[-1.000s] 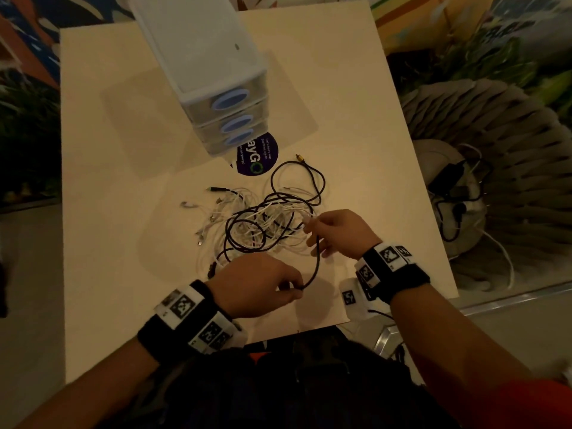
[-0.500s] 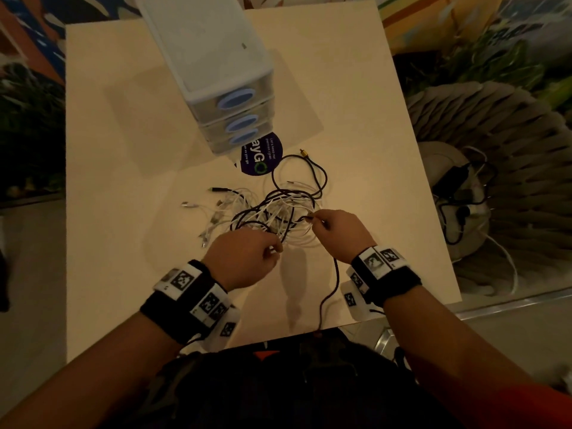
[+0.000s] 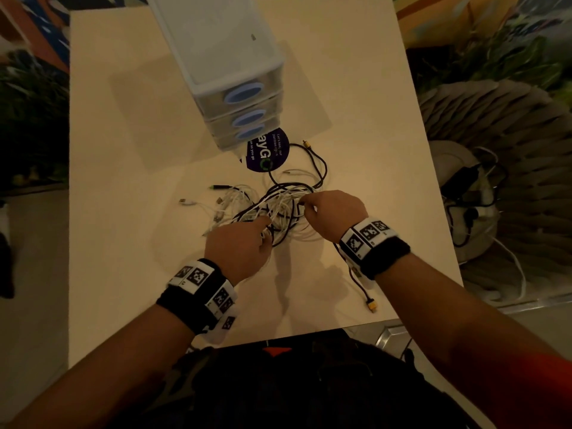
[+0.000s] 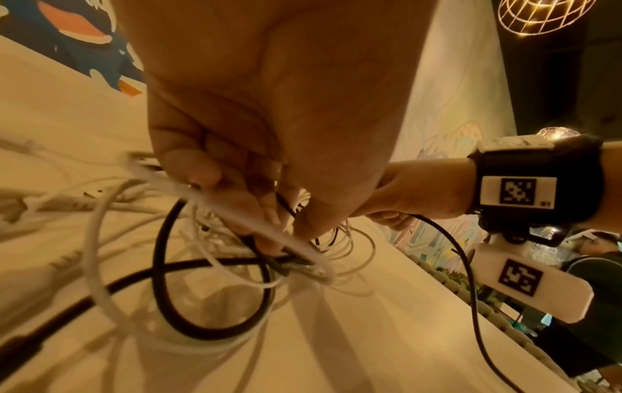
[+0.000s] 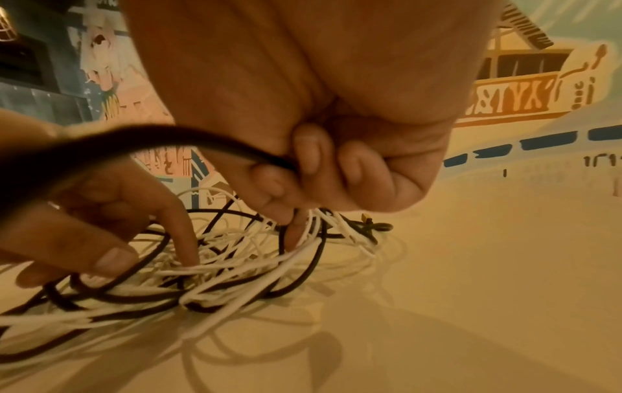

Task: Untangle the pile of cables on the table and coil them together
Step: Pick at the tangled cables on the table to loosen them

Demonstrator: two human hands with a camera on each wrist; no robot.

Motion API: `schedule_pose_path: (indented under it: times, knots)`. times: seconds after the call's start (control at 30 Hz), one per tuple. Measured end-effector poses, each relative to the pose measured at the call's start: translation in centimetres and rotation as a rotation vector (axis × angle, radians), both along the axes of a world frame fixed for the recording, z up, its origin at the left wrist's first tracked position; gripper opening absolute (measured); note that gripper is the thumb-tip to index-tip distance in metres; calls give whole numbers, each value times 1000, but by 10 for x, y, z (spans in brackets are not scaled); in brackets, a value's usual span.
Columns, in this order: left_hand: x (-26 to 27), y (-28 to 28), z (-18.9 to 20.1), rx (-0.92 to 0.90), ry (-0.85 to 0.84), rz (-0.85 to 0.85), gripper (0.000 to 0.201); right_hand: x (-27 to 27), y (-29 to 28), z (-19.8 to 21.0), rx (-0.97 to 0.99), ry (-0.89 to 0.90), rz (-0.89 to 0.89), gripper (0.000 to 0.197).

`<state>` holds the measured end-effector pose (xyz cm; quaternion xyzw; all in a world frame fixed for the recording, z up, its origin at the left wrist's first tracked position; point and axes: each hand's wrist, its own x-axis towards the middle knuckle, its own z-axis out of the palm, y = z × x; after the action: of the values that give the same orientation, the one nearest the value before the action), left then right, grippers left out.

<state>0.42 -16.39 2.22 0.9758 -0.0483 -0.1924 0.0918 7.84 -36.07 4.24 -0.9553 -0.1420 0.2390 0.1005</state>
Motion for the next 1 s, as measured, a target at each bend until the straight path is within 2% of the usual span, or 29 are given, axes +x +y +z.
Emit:
schedule_pose_path:
  times: [0.17,0.27,0.37,0.5,0.67,0.8,0.87,1.0]
  knots:
    - [3,-2,1,18,-50,51,42,15,-1,-4,-45,28,2,36]
    - [6,-6,-2,-53,-129,7,22,17,4,-8,-20,26,50,36]
    - [11,-11,-9,-8,-61,-54,26,15,5,-10,27,52,51,34]
    - [18,-15,-19,36,18,-51,30,15,0,-8,28,68,40,32]
    - [30,-9,-22,26,13,-80,27,18,-4,-9,24,61,44,34]
    - [28,-3,-21,7,-22,-205,28,19,-8,-16,68,55,42,35]
    - [23,0,-20,-54,-79,-207,25,19,-11,-19,86,60,55,35]
    - [15,9,-11,-281,-147,-108,13,20,-19,-18,149,56,57,32]
